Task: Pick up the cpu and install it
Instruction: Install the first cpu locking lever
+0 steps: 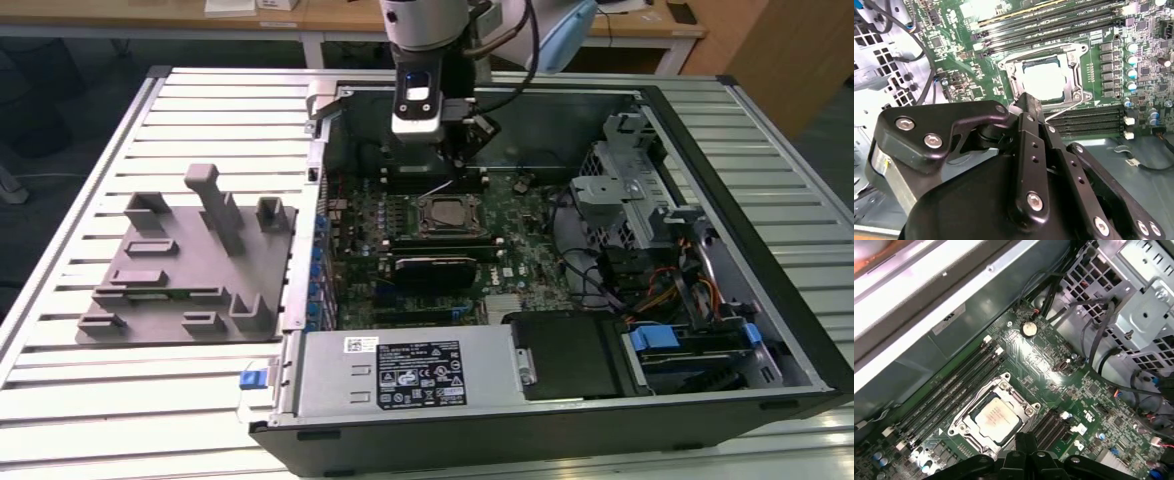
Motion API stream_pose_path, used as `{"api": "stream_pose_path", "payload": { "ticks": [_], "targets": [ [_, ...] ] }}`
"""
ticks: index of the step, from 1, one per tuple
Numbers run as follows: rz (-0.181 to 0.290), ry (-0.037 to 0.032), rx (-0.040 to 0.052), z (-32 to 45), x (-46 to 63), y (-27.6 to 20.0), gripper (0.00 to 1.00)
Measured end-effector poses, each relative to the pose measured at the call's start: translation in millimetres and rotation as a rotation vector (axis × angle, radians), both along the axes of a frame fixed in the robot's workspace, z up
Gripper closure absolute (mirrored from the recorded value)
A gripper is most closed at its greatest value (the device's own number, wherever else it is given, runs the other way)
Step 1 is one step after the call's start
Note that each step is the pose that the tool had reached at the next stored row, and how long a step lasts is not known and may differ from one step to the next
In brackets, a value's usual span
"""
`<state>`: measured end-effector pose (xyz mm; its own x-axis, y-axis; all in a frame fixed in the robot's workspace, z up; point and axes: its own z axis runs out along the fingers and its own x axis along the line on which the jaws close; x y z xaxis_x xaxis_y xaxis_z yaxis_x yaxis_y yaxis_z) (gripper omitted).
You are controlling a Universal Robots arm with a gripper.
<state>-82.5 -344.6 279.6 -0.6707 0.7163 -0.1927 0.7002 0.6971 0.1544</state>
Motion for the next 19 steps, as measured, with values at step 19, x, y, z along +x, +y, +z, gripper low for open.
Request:
{"api": "stream_pose_path", "payload": {
  "ticks": [19],
  "targets": [
    [0.000, 0.0232, 0.0107, 24.5, 0.0, 0.0, 0.89]
  ]
}}
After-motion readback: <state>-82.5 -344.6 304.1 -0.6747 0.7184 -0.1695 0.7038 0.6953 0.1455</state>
